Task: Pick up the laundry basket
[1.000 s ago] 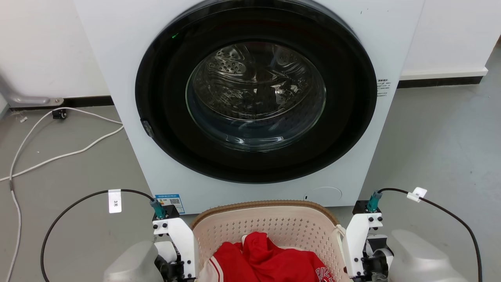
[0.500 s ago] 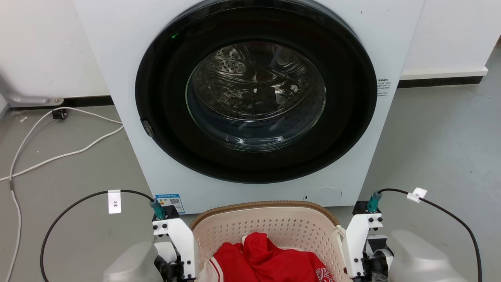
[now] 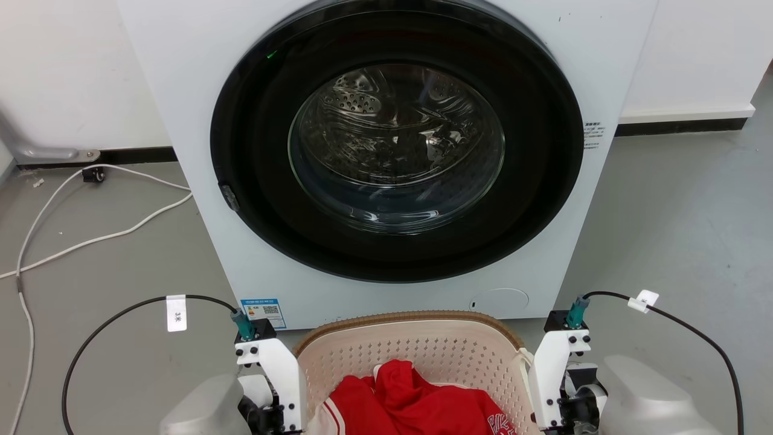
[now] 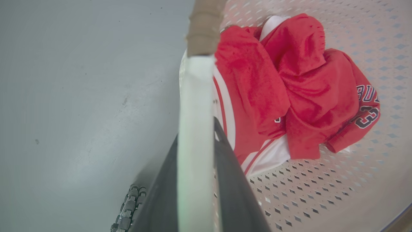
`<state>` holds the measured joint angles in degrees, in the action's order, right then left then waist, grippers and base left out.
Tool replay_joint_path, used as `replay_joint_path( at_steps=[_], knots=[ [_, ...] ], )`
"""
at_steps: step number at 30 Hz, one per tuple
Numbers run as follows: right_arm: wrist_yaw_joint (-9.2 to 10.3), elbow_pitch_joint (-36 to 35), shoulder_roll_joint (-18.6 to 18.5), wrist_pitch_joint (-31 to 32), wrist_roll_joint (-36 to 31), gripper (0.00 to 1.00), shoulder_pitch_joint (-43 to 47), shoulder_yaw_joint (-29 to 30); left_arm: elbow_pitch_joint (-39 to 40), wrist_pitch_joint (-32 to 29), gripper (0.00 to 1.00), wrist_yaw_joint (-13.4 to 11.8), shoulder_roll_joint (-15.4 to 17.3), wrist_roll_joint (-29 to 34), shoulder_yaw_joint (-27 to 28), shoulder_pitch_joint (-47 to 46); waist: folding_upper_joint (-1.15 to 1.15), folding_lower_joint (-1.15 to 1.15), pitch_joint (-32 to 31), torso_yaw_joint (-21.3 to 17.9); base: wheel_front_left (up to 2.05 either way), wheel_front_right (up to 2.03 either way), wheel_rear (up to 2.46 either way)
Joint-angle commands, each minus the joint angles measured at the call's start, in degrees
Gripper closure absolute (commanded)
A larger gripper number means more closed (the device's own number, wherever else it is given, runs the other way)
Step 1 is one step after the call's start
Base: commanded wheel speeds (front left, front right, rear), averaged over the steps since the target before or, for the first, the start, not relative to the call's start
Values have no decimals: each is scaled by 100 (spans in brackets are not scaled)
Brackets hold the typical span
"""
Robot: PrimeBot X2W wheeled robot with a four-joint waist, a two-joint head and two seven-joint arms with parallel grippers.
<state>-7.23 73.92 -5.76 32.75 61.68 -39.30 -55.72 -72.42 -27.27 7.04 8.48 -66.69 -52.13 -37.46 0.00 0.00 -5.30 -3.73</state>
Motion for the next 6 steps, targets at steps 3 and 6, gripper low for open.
replay_joint_path(
  at_steps=[3, 6],
  knots=[
    [-47, -32, 94, -36, 39, 100, 25, -25, 84, 25, 100, 82, -124, -57, -18, 65, 0, 0, -6, 9, 0, 0, 0],
    [-47, -32, 97, -50, 40, 100, 52, -33, 78, 26, 100, 82, -127, -80, -36, 81, 0, 0, -22, 17, 0, 0, 0]
  ],
)
